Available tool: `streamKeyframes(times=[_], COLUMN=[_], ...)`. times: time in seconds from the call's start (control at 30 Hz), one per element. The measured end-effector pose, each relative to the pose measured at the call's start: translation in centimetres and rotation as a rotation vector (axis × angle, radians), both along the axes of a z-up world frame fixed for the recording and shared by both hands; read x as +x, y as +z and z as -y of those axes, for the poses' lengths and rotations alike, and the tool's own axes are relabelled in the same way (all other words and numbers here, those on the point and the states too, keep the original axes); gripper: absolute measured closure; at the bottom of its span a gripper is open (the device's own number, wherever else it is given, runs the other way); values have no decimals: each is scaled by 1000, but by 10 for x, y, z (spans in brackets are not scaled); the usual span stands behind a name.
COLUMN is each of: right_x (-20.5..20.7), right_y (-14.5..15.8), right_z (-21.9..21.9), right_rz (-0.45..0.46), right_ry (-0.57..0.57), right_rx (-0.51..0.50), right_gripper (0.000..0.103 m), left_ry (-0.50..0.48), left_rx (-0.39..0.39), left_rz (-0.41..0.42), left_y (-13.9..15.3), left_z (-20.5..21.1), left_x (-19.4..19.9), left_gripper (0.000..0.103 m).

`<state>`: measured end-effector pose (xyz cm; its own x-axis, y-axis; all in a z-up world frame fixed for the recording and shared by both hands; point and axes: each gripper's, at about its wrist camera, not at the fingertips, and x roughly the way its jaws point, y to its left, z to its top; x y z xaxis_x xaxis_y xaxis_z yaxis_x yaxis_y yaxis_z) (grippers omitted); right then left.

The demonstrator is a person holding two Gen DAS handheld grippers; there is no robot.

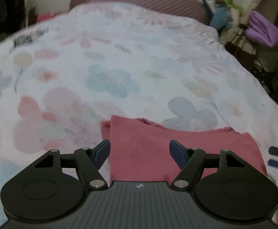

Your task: Fold small clothes

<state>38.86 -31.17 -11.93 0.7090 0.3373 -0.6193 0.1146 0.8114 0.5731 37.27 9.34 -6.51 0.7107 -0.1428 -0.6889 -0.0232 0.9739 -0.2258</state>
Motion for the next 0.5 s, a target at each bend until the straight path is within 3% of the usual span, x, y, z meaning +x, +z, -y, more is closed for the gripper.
streamKeyframes(times=[0.2,0.4,0.47,0.5], right_x=[51,77,82,83], right_y=[-39,-63,-68,-69], right_z=[9,9,11,12], right_rz=[-64,-73,-76,-75], right_ry=[-33,-31,-32,-24], right_rx=[95,129,149,163], right_gripper=[34,61,87,90], left_ry=[3,5,5,2], left_rx=[-46,-79,-83,-82], left_rz=[-65,-134,-135,-132], left_y=[-24,-43,-45,-46], left_z=[-13,-19,-21,-21], left_x=[23,35,35,34], left_gripper=[22,28,28,28])
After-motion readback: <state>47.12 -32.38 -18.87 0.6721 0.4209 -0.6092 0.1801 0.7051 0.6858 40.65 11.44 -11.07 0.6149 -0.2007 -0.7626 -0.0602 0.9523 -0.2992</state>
